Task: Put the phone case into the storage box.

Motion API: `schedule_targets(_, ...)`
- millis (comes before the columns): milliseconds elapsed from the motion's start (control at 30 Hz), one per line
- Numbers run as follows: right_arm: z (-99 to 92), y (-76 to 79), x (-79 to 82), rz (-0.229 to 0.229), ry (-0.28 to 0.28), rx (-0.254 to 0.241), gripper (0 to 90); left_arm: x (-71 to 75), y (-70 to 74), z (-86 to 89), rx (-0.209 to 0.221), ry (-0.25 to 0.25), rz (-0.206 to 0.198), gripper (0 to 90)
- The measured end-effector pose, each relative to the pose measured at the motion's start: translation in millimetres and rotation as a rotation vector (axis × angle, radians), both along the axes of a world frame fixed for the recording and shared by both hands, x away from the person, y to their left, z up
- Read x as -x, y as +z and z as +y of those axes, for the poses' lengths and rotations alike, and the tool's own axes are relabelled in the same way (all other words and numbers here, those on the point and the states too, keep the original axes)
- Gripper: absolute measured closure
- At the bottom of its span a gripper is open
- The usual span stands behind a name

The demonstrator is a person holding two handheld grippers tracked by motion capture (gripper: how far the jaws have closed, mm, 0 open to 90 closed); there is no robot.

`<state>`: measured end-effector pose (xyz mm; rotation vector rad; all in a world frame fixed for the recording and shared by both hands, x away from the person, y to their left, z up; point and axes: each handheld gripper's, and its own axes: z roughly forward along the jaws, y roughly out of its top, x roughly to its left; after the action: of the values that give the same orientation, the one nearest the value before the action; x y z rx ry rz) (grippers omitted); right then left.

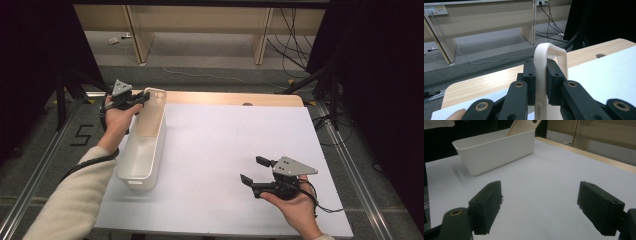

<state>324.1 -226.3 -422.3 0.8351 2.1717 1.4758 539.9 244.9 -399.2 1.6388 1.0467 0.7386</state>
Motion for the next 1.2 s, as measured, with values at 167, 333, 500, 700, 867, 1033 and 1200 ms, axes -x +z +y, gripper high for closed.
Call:
schedule_targets(167,0.1,-0.1,0.2,0.006,0.0,0.001,21.0,0.0,-1.3,2.1,-0.005,-0.001,0.001,78.8)
schedule_targets(333,0.2,-0.2,0.3,0.005,-0.003,0.003,21.0,0.7,-2.8,4.0,-0.005,0.003,0.01,77.8)
schedule_targets(500,0.4,0.0,0.4,0.012,0.003,-0.001,21.0,1.5,-5.1,6.7,-0.022,0.011,0.02,76.5)
schedule_targets(700,0.6,-0.1,0.8,0.025,0.005,-0.001,21.1,1.7,-8.2,10.7,-0.047,0.016,0.038,74.4)
schedule_targets(867,1.8,-2.0,-0.9,-0.002,0.007,-0.015,21.0,1.2,-10.6,12.7,-0.053,0.021,0.045,73.5)
schedule_targets(1033,1.5,-2.1,-1.2,-0.002,0.004,-0.015,21.1,0.9,-11.2,12.9,-0.068,0.026,0.048,72.6)
schedule_targets(1200,1.4,-2.1,-1.1,-0.001,0.006,-0.017,21.0,0.7,-10.7,12.4,-0.085,0.03,0.05,71.8)
